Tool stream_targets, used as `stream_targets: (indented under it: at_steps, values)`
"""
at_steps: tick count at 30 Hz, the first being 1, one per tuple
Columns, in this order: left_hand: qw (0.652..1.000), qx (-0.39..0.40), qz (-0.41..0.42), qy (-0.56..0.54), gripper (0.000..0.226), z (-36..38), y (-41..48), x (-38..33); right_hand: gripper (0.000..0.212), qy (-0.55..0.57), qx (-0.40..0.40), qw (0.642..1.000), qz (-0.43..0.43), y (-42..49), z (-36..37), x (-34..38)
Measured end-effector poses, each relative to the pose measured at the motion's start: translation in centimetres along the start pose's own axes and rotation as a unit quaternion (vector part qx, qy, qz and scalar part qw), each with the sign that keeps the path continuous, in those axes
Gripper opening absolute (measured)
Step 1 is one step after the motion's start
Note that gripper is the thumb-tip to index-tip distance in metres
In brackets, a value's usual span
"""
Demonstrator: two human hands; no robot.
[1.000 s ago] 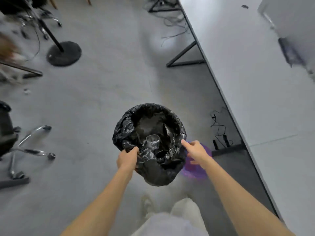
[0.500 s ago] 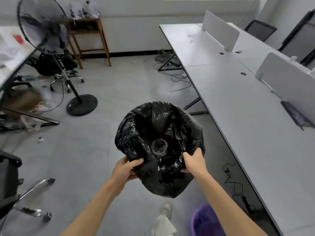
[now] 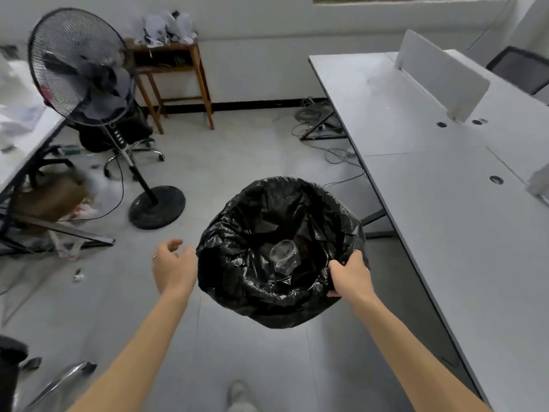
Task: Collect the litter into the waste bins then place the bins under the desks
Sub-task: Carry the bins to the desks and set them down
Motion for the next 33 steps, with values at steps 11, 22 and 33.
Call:
stream_targets:
  at_steps: [11,22,33]
  values:
    - [0.914,0.334,-0.174,-0.149,0.047,20.1,19.6,-10.2,0.020,-0.003,-0.003,1.000,-0.004,20.8,4.6,18.1]
    - [0.923,0.329,-0.167,-0.106,0.045,37.8,38.2,-22.1,0.078,0.231,0.045,0.971,0.048,45.1,5.3,30.7]
    - [0.927,0.293,-0.215,-0.095,0.051,52.1,57.6,-31.3,0.052,0.203,0.091,0.972,0.077,69.4,6.8,45.8]
Point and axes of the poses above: each hand's wrist, its own y-axis towards the middle knuckle, its own z-axis out of the palm, x = y × z, the point moved 8 cm from there along y, towards the middle knuckle, and after that the axes turned 6 degrees about -y, right-handed, at the moved point
